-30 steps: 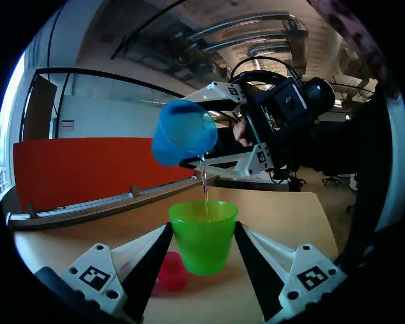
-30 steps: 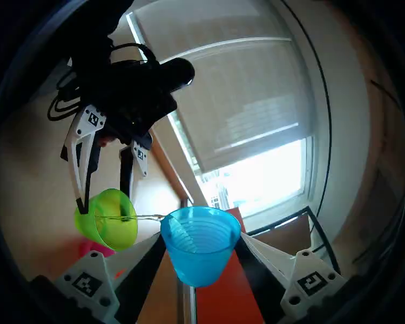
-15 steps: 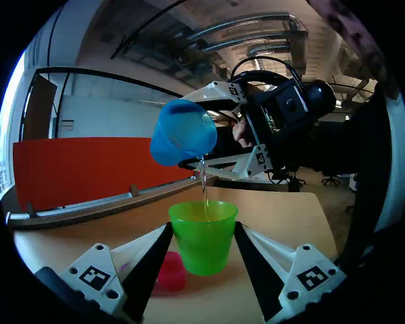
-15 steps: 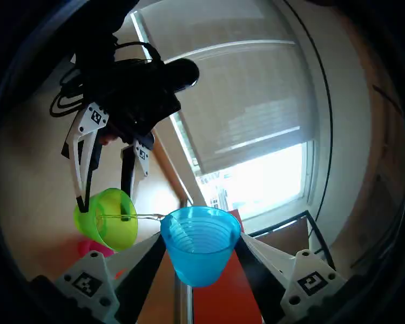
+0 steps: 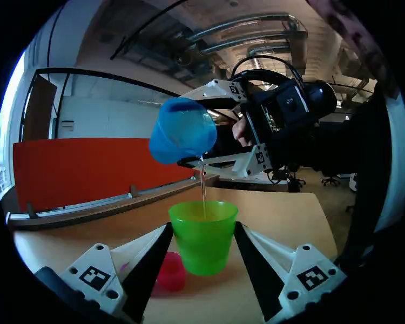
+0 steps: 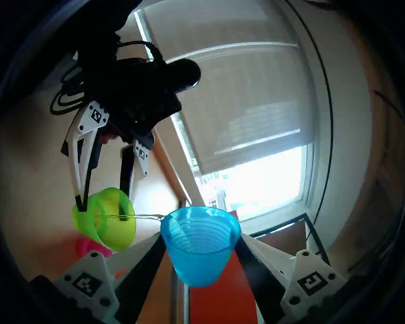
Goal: Pour water
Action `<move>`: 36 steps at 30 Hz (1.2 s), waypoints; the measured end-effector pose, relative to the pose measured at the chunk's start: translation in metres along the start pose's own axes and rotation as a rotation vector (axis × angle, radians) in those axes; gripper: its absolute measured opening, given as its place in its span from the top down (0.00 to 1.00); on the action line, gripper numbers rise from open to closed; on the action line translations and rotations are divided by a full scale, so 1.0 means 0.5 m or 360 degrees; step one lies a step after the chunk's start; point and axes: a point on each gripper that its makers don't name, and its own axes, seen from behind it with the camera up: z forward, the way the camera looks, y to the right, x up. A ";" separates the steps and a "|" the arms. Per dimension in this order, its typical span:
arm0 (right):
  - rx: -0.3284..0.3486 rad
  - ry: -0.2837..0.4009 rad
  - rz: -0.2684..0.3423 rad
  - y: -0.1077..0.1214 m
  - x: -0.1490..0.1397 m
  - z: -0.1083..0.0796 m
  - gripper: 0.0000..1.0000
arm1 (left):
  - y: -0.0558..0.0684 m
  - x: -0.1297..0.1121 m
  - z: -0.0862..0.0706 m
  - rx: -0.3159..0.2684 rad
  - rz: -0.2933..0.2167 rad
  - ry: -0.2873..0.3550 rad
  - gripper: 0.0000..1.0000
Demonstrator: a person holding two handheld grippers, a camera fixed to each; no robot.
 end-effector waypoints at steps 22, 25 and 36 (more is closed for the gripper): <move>-0.0008 0.0003 -0.0030 0.002 0.013 -0.002 0.11 | -0.004 0.002 0.001 0.0006 -0.0011 0.0004 0.18; -0.0010 0.0003 -0.0034 0.003 0.013 -0.002 0.11 | -0.003 0.002 0.002 0.0005 -0.0014 0.0005 0.18; -0.0011 0.0001 -0.0071 0.005 0.018 -0.003 0.11 | -0.004 0.005 0.002 0.0005 -0.0017 0.0010 0.18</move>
